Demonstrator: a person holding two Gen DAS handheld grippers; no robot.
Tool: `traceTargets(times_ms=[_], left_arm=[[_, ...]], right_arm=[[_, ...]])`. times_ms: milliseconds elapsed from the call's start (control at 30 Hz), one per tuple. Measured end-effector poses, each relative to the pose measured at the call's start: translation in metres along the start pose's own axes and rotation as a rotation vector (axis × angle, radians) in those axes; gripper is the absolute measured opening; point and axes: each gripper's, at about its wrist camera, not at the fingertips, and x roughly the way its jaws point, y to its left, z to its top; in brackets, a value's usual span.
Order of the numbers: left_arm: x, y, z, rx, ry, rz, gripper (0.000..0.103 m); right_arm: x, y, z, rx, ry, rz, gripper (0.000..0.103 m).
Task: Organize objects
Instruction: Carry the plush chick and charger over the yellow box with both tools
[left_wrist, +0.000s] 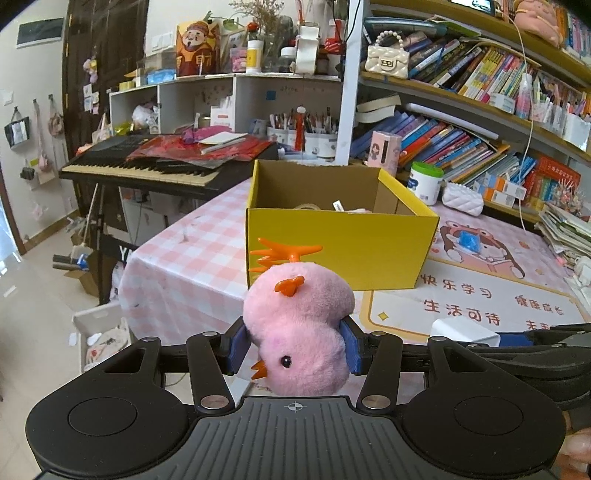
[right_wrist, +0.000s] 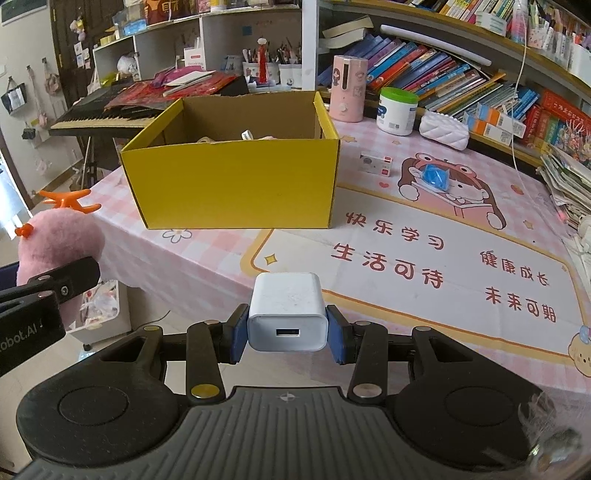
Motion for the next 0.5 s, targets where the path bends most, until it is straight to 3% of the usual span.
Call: traceTargets(times_ms=[500], left_arm=[[0.0061,-0.0034,0.0054,-0.011,-0.002,0.005,0.049]], right_arm=[[0.0057,-0.0059,0.0089,-0.009,-0.004,0.014,0.040]])
